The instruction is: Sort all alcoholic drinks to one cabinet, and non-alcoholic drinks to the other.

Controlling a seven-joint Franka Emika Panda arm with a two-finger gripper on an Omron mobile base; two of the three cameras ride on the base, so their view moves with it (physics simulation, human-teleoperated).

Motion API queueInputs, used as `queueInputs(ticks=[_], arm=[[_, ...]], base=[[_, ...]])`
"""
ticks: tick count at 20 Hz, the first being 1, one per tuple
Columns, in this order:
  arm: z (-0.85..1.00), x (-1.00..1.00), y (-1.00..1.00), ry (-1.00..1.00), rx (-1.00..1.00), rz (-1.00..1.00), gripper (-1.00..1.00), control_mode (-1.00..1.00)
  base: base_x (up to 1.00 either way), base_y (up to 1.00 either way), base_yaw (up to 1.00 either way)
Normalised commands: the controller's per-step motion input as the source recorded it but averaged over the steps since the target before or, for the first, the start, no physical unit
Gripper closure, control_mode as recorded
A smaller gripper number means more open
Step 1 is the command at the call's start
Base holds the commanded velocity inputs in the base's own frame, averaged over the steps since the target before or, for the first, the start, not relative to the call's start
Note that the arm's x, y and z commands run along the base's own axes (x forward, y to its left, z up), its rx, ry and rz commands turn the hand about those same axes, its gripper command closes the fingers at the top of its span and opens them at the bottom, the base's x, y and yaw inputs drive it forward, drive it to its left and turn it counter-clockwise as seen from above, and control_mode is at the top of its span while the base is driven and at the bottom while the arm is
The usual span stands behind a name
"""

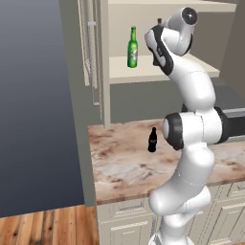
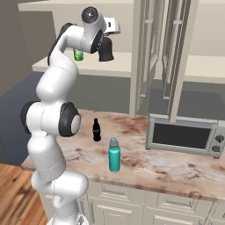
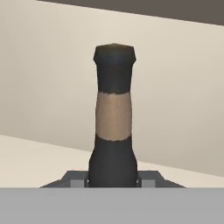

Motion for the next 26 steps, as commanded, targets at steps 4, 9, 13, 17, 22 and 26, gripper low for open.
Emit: queueInputs(ticks=[4,9,13,17,22,26], arm=[[0.0,-0.07,0.0,0.0,0.0,0.0,-1.0,-1.0],[0.0,0.0,-0.01,0.0,0.0,0.0,-1.0,-1.0],[0.0,0.0,-0.01,0.0,0.0,0.0,-1.0,-1.0],[0.0,-0.04,0.0,0.0,0.0,0.0,-1.0,-1.0],[0.0,-0.63,0.0,0.0,0.0,0.0,-1.0,-1.0],[0.0,-0.99,0.0,0.0,0.0,-0.02,-1.0,-1.0]], base=[[0.0,0.0,0.0],[0.0,0.0,0.0],[0.0,0.0,0.0],[0.0,0.0,0.0],[0.0,0.0,0.0],[0.0,0.0,0.0]])
